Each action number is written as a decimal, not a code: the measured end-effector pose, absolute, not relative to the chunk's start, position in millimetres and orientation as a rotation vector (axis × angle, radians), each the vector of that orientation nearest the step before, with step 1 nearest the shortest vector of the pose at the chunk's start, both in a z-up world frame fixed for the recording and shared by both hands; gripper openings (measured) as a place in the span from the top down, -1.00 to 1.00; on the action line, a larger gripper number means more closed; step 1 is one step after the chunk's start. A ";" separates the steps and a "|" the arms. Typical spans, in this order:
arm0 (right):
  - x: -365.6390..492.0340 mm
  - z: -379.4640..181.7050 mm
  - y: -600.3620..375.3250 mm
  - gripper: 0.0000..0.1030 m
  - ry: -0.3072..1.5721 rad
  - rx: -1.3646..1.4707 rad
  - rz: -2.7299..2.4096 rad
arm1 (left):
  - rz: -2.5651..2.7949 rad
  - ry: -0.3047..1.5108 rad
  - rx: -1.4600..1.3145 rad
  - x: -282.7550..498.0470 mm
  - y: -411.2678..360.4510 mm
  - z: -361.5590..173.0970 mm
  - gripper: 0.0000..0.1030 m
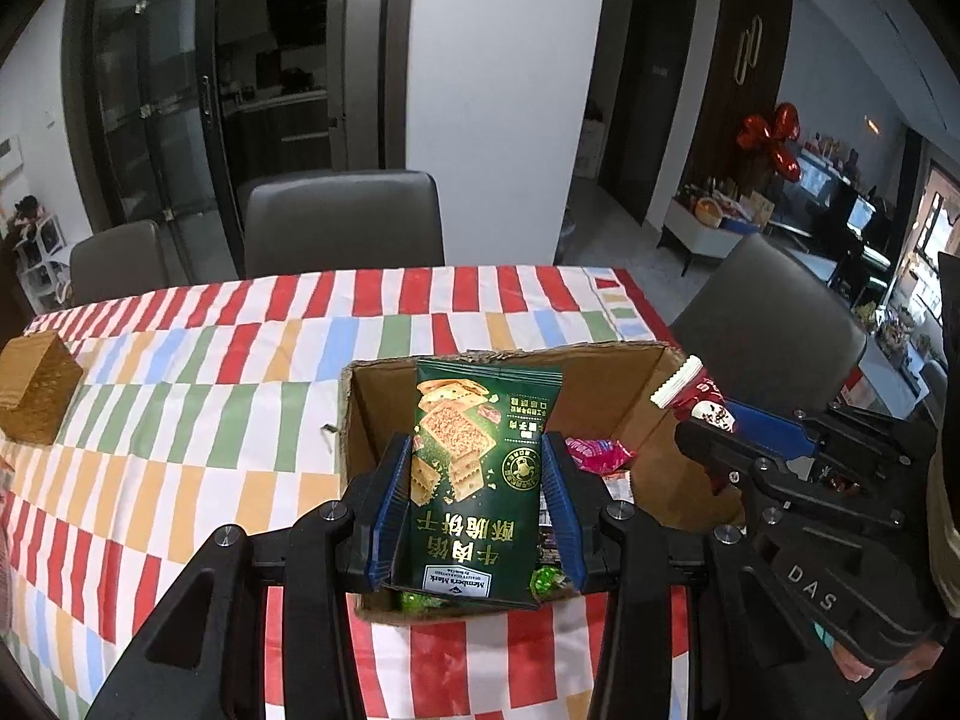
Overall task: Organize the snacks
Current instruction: 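Open the left tool to drop the cracker bag while the right tool releases the red bar into the box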
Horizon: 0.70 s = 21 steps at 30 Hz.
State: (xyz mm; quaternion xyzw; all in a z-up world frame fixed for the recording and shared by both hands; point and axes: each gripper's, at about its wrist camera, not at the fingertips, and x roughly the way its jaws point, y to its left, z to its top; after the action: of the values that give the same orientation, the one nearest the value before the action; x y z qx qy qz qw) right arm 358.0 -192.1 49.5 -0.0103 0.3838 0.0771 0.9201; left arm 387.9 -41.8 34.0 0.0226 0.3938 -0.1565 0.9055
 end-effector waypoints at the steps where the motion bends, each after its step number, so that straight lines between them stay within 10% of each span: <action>1: 361.0 47.4 -191.9 0.55 0.797 -0.023 0.158 | -0.325 0.833 0.045 392.0 -42.7 31.3 0.17; 21: 288.9 57.2 -199.3 -0.24 0.706 -0.014 0.085 | -0.170 0.683 0.135 301.3 -31.6 49.3 -0.38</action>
State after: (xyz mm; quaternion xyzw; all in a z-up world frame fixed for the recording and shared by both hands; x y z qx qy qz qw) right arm 288.9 -199.3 57.2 -0.0067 0.3455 0.0414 0.9375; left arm 301.3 -31.6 49.3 0.0661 0.3342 -0.0834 0.9365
